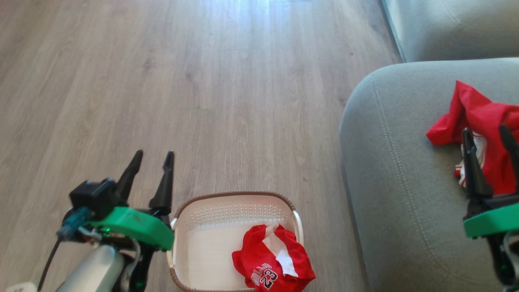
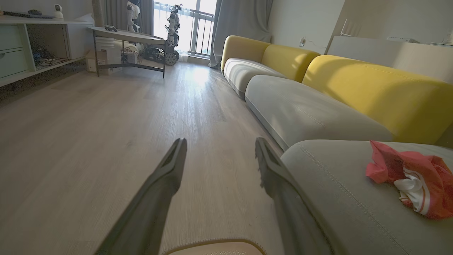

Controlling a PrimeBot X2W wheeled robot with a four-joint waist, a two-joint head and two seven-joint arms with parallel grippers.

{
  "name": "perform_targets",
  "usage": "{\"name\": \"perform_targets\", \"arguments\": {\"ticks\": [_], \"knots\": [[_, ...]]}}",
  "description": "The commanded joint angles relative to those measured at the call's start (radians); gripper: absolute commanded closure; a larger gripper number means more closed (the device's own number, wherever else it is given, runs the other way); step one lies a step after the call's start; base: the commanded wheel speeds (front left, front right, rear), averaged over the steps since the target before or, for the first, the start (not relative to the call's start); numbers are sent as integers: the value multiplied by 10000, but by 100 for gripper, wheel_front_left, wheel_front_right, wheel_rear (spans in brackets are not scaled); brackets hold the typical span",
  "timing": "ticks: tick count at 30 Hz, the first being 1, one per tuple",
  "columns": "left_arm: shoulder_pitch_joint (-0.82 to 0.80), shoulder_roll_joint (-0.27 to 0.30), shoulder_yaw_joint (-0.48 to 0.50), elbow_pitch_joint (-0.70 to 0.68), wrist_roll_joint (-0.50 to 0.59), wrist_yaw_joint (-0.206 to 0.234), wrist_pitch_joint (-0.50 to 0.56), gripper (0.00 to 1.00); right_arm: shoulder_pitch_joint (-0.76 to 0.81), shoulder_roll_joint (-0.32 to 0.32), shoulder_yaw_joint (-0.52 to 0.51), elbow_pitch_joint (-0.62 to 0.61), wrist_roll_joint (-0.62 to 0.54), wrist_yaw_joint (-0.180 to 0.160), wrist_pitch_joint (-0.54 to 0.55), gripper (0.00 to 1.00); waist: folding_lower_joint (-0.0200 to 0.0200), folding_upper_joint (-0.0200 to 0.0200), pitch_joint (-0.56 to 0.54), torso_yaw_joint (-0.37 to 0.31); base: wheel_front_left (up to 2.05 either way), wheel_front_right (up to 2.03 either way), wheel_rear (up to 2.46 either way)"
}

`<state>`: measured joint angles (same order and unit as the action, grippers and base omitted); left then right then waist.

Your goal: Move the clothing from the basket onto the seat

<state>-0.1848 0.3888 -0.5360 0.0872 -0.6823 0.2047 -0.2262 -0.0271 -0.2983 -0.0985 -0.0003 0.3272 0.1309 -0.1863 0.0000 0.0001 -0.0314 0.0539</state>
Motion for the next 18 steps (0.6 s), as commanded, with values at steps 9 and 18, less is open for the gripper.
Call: {"name": "perform_targets", "arguments": {"ticks": [9, 18], "knots": [[525, 324, 1218, -735, 109, 247, -326, 0, 711, 1014, 70, -298, -406, -2, -574, 0, 0, -1, -41, 274, 0, 0, 0], [1042, -105, 1851, -809, 740, 270, -352, 0, 783, 1398, 584, 215, -391, -2, -726, 0, 0, -1, 32, 195, 0, 0, 0]]}}
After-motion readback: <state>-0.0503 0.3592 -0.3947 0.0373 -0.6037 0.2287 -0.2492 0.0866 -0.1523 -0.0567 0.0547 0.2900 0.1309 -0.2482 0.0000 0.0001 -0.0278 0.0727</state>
